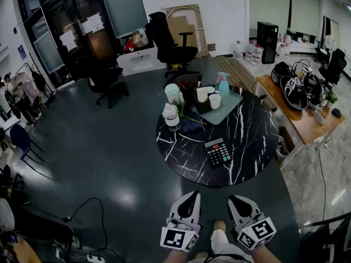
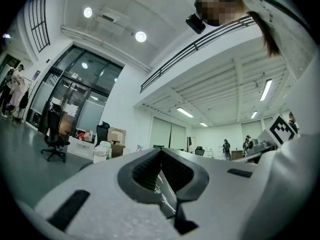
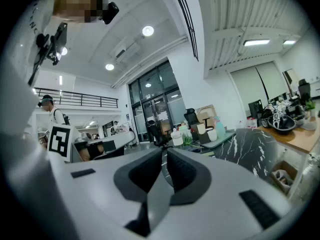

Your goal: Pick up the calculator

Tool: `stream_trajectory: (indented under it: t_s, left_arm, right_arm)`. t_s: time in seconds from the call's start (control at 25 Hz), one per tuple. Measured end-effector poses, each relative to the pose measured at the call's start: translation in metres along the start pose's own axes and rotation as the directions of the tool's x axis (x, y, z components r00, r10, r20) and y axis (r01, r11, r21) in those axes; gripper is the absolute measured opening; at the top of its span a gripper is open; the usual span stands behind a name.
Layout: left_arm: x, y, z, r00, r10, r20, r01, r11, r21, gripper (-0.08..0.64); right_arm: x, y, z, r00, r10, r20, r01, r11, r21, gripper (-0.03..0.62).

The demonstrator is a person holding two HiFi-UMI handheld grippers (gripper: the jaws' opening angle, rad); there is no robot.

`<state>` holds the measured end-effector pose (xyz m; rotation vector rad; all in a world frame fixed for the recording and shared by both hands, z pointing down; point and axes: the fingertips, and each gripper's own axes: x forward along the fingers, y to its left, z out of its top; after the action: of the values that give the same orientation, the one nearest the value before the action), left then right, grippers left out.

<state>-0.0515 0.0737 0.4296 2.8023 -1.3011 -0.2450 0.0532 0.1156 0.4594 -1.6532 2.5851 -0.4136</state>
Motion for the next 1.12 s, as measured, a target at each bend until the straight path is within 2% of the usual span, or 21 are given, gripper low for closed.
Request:
stream_trajectory:
  t_s: [0.4,0.76,0.96,1.12]
  left_arm:
    - [0.096,0.023,-0.028,0.999,0.041,-0.026,-0.042,0.999,-0.005,0.007]
    - [0.132,0.050,-0.059,0.992,0.104,-0.078,-0.104,0.995,0.001,0.008]
    - [0.149,0.064,-0.069,0.990,0.112,-0.089,-0.114,0.994,-0.007,0.008]
    - [0.160,0.077,-0.078,0.989,0.102,-0.104,-0.105,0.994,-0.019,0.008]
  right_arm:
    - [0.067,-0.078,0.011,0.995,0.074,-0.067,-0.072,0.997,0.029,0.058]
    - [0.122,-0.102,-0.007,0.969,0.197,-0.147,-0.191,0.980,0.054,0.092]
    - [0.147,-0.115,-0.007,0.967,0.204,-0.152,-0.199,0.979,0.046,0.098]
    - [0.170,-0.135,-0.018,0.957,0.199,-0.209,-0.198,0.980,0.026,0.110]
